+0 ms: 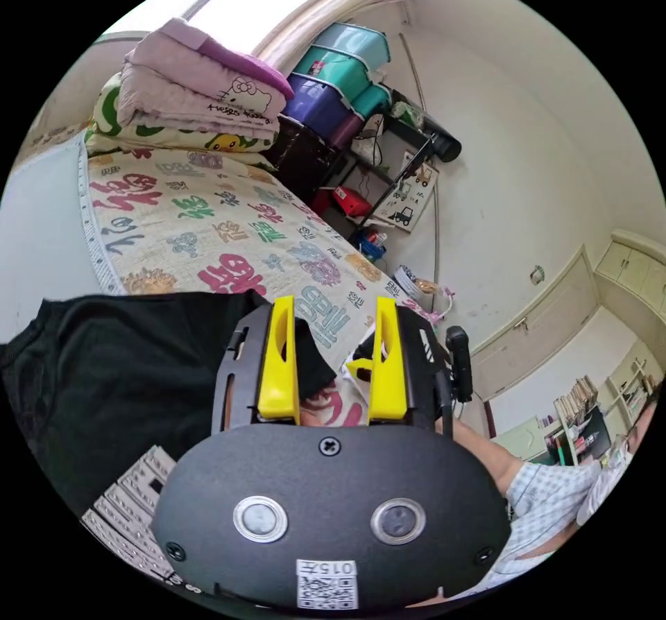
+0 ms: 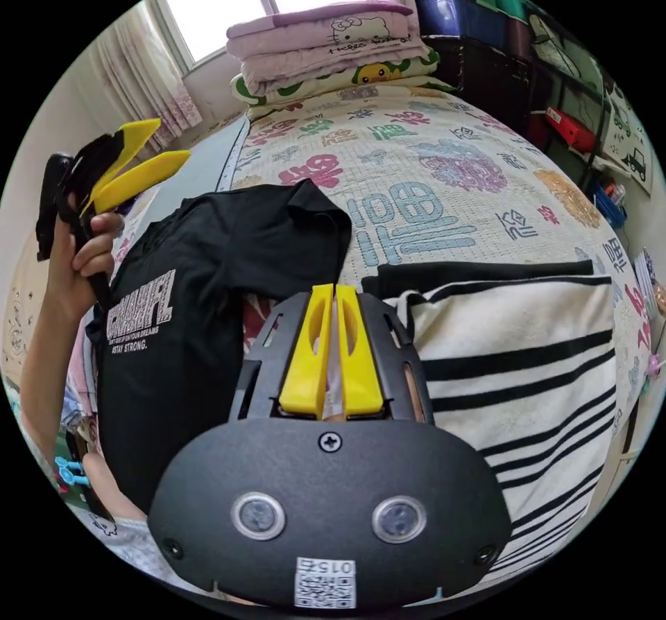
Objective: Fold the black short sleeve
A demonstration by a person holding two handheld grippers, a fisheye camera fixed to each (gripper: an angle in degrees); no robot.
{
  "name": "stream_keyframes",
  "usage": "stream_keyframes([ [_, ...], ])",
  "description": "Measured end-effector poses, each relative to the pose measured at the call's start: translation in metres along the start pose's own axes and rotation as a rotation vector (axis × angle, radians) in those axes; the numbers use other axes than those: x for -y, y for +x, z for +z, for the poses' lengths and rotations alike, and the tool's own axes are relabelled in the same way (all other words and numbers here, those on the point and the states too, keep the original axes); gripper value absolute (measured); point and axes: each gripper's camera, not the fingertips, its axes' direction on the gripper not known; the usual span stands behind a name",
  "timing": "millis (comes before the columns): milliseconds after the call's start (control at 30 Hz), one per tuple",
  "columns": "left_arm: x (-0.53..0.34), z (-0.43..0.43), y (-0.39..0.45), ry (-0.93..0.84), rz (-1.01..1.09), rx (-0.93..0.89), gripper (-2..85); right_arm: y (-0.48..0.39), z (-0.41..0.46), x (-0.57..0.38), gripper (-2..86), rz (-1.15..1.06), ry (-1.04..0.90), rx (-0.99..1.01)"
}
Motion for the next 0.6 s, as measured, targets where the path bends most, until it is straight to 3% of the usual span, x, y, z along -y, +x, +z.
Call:
stream_keyframes([
  [133, -0.080, -0.117, 0.010, 0.054, 0.027, -0.043, 13.2, -0.011, -0.046, -0.047, 1.7, -0.097, 0.063, 0.077],
  [333, -0.278, -0.302, 0.066, 0.027, 0.023, 0.223, 11.7, -0.017, -0.106, -0.167, 6.4, -0.214, 0.089, 0.154],
  [400, -0.357, -0.368, 0.089, 0.081, -0.070, 0.398, 11.6, 0.004, -0.117, -0.201, 7.5, -0.148, 0.089, 0.213],
  [600, -0.506, -0.453, 0.122, 0.226, -0.382, 0.582, 12.6, 0.065, -0.111, -0.232, 10.2, 0.044, 0.064, 0.293],
])
